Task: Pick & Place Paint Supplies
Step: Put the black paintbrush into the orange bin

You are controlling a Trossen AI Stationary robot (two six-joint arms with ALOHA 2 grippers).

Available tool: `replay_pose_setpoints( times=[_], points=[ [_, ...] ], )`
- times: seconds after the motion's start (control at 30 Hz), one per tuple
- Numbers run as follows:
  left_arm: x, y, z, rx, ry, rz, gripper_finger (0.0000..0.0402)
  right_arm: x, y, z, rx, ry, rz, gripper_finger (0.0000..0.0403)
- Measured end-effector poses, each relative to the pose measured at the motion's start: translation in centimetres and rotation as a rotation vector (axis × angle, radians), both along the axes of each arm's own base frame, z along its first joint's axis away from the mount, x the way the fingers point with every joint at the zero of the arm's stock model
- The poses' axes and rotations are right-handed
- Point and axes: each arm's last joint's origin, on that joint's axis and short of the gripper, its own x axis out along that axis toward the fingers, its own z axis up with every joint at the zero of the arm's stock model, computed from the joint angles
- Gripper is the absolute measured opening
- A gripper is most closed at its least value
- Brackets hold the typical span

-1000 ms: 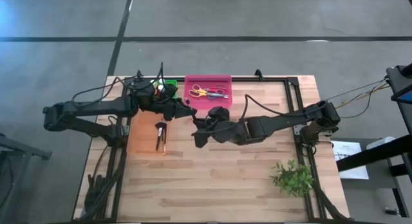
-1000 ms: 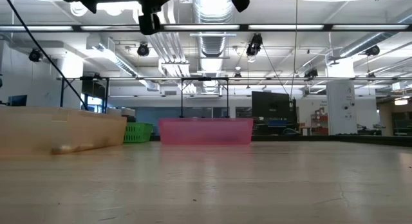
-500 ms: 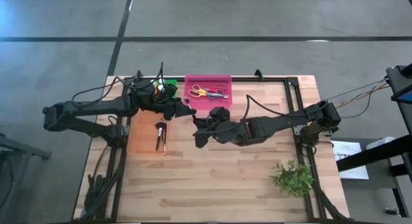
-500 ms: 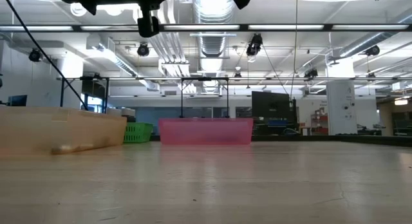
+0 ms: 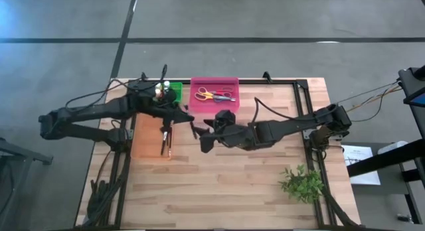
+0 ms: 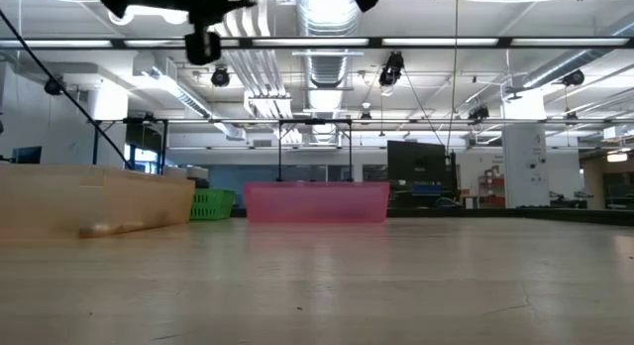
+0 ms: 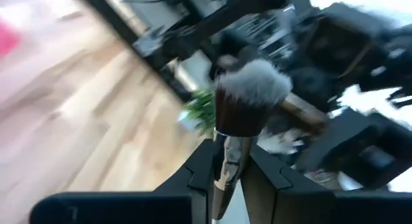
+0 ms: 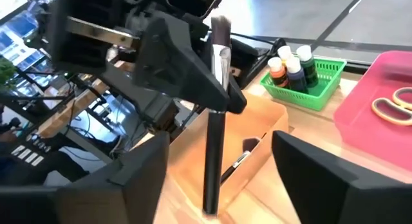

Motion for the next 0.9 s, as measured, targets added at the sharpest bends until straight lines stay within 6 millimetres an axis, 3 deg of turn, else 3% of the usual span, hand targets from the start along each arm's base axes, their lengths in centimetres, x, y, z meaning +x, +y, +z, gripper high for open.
replay_pose_setpoints(
  times=[0.17, 0.33, 0.6, 0.77, 0.9],
  points=[
    [-3.0, -0.1, -0.8, 0.018, 0.187, 0.015, 0.0054, -0.3, 0.8, 0.0, 0.013, 0.002, 0.015, 0.0295],
    [-6.7, -0.6, -2.0, -0.038, 0.431, 0.058, 0.0054, -0.7, 1.7, -0.3, 0.046, 0.024, 0.029, 0.03],
    [-12.2, -2.1, -4.1, -0.234, 0.908, 0.303, 0.0054, -1.1, 3.0, -0.6, 0.081, 0.058, 0.103, 0.0301],
    [-12.3, -1.8, -5.4, -0.273, 1.02, 0.446, 0.0054, -1.4, 3.4, -0.9, 0.073, 0.103, 0.133, 0.0301],
    [-11.0, -1.0, -8.7, -0.331, 1.145, 0.439, 0.0054, -1.4, 3.6, -1.0, 0.056, 0.128, 0.183, 0.0301]
  ],
)
